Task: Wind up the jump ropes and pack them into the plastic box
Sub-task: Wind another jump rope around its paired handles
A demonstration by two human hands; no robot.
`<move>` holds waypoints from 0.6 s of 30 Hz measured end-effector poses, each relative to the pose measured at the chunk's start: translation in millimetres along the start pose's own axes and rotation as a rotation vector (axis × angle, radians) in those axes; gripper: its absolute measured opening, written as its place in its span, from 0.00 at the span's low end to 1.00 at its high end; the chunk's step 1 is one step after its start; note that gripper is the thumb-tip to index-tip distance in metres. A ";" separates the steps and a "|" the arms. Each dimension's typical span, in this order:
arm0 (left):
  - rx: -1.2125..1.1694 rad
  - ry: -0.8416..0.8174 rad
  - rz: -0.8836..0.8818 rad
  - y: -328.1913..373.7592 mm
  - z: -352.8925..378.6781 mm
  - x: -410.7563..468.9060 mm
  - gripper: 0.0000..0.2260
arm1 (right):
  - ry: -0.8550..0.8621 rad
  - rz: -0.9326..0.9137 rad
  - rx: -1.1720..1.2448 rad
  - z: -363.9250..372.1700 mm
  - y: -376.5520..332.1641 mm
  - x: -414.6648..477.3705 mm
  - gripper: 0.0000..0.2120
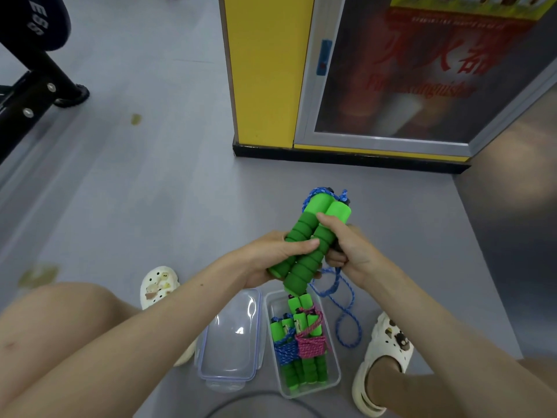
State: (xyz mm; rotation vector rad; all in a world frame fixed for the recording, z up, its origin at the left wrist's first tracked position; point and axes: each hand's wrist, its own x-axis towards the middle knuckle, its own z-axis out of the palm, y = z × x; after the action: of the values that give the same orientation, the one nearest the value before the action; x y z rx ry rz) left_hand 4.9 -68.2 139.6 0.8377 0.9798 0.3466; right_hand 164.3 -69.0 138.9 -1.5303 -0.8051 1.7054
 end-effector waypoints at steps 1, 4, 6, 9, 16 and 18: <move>-0.046 -0.019 0.009 -0.5 -0.2 0.6 0.21 | 0.000 0.000 0.020 0.6 0.2 0.2 0.16; -0.120 -0.068 0.013 -1.3 2.0 1.3 0.18 | -0.032 0.005 0.021 -2.4 -2.3 1.1 0.17; -0.111 -0.066 0.019 -2.1 3.0 1.6 0.17 | -0.073 0.012 0.011 -5.2 -3.3 1.8 0.17; -0.056 0.022 0.050 -3.4 4.0 2.7 0.16 | -0.087 0.037 -0.003 -7.3 0.2 4.7 0.17; 0.060 0.270 0.060 -1.5 -5.7 7.7 0.09 | -0.015 0.135 -0.175 -17.4 0.7 9.8 0.16; 0.145 0.275 0.066 -1.6 -9.3 8.5 0.10 | -0.046 0.123 -0.268 -19.6 -1.3 8.8 0.10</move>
State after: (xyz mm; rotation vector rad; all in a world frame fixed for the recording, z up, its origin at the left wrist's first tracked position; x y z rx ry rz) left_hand 1.4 -59.8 130.8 0.9723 1.2456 0.4604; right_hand 183.4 -61.1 132.9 -1.7552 -1.0155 1.7828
